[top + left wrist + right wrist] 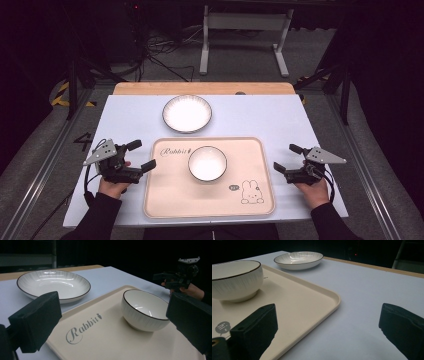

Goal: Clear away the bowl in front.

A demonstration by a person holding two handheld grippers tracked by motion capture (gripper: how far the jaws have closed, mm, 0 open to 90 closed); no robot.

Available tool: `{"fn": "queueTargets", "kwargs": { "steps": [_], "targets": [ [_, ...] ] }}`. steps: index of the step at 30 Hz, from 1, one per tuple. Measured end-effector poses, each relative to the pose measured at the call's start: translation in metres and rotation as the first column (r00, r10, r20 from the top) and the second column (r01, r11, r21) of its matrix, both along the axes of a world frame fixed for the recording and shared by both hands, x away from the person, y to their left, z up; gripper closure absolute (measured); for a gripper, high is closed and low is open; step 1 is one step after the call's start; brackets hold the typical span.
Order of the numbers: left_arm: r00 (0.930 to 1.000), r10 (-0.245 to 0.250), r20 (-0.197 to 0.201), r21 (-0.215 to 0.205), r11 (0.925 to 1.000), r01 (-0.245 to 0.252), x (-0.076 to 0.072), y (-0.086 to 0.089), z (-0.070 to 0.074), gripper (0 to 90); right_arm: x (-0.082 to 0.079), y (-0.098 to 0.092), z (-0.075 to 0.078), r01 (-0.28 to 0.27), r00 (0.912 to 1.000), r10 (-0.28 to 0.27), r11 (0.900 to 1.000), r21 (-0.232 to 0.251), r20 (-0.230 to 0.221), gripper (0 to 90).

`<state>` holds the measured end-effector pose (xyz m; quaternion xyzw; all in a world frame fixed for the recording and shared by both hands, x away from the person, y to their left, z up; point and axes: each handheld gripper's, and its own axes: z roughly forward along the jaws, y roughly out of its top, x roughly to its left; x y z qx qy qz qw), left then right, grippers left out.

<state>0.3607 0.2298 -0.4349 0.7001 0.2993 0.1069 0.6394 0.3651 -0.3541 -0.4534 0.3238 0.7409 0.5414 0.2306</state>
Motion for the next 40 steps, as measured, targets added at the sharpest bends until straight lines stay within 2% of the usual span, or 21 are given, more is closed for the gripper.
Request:
{"fn": "queueTargets", "kwargs": {
  "steps": [6, 8, 10, 15, 18, 21, 23, 26, 28, 32, 37, 40],
  "targets": [
    [0.9998, 0.006, 0.017, -0.028, 0.9996, -0.005, 0.0, 0.005, -0.011, 1.2, 0.0, 0.0, 0.0, 0.0, 1.0, 0.0, 1.0, 0.001, 0.0, 2.6],
    [0.9991, 0.016, 0.039, -0.016, 0.9997, -0.016, -0.002, 0.007, -0.016, 1.7, 0.0, 0.0, 0.0, -0.001, 1.0, 0.001, 1.0, 0.002, 0.0, 2.6],
    [0.9989, 0.019, 0.043, -0.011, 0.9998, -0.018, -0.003, 0.009, -0.02, 2.1, 0.0, 0.0, 0.0, -0.002, 1.0, 0.002, 1.0, 0.003, 0.001, 2.6],
    [0.9994, 0.011, 0.033, 0.002, 0.9999, -0.011, -0.003, 0.011, -0.024, 1.7, 0.0, -0.001, 0.0, -0.004, 1.0, 0.004, 1.0, 0.007, 0.003, 2.6],
    [0.999, 0.006, 0.045, 0.037, 0.9993, -0.008, -0.002, 0.011, -0.031, 2.1, 0.0, -0.001, 0.0, -0.005, 1.0, 0.005, 1.0, 0.006, 0.004, 2.6],
    [0.9987, -0.003, 0.052, 0.036, 0.9994, 0.001, -0.003, 0.012, -0.032, 2.2, 0.0, -0.001, 0.0, -0.006, 1.0, 0.006, 1.0, 0.008, 0.004, 2.6],
    [0.998, -0.005, 0.063, 0.064, 0.998, 0.001, -0.005, 0.01, -0.032, 2.2, 0.0, -0.001, 0.0, -0.007, 1.0, 0.007, 1.0, 0.008, 0.004, 2.6],
    [0.9981, -0.008, 0.061, 0.106, 0.9944, 0.001, -0.005, 0.006, -0.033, 2.4, 0.0, -0.002, 0.0, -0.012, 0.9999, 0.012, 1.0, 0.011, 0.002, 2.6],
    [0.9987, -0.007, 0.05, 0.116, 0.9932, 0.001, -0.005, 0.005, -0.034, 2.5, 0.0, -0.002, 0.0, -0.01, 0.9999, 0.01, 1.0, 0.018, 0.002, 2.6],
    [0.9993, 0.013, 0.034, 0.091, 0.9958, -0.016, -0.004, 0.008, -0.034, 2.3, 0.0, -0.002, 0.0, -0.014, 0.9999, 0.014, 1.0, 0.022, 0.003, 2.7],
    [0.9995, 0.018, 0.026, 0.097, 0.995, -0.02, -0.004, 0.007, -0.034, 2.2, 0.0, -0.002, 0.0, -0.014, 0.9999, 0.014, 1.0, 0.02, 0.004, 2.9],
    [0.9996, 0.023, 0.018, 0.065, 0.9976, -0.024, -0.003, 0.01, -0.034, 3.5, 0.0, -0.002, 0.0, -0.014, 0.9999, 0.014, 1.0, 0.022, 0.005, 2.9]
  ]
}}
